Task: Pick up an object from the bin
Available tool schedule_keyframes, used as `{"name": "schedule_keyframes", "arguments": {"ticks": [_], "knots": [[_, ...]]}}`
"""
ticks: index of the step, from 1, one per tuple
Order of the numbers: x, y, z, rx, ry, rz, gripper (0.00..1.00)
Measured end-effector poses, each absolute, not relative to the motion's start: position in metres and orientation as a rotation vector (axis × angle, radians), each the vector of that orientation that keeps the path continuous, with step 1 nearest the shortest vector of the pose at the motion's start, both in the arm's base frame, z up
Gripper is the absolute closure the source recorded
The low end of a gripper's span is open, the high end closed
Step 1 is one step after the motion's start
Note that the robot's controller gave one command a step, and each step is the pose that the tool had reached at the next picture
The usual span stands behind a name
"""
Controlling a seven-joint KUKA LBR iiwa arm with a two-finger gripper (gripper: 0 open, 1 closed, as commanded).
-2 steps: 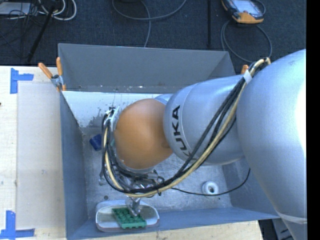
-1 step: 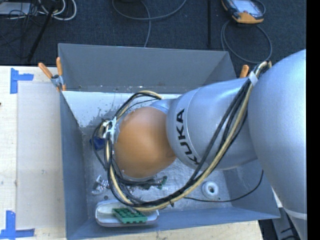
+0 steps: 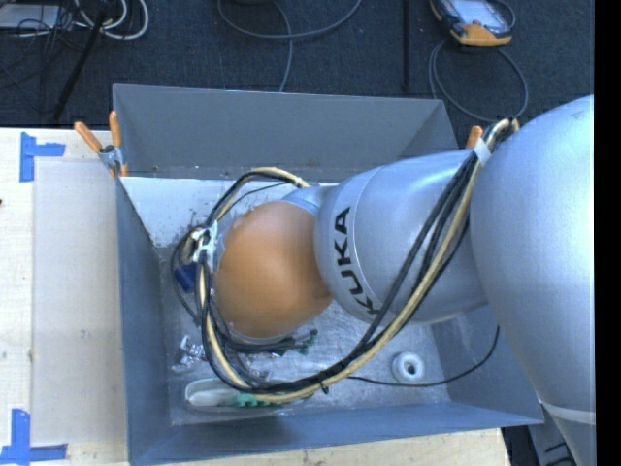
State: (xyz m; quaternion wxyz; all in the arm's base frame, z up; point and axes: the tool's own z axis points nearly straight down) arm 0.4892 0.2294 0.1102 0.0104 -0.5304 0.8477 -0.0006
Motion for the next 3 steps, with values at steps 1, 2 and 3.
{"name": "schedule_keyframes", "arguments": {"ticks": [1, 2, 3], "knots": [[0.483, 0.243, 0.094, -2.029, 2.367, 0.001, 0.0], [0.481, 0.241, 0.091, -2.028, 2.378, 0.005, 1.0], [0.482, 0.243, 0.2, -2.03, 2.388, 0.0, 1.0]]}}
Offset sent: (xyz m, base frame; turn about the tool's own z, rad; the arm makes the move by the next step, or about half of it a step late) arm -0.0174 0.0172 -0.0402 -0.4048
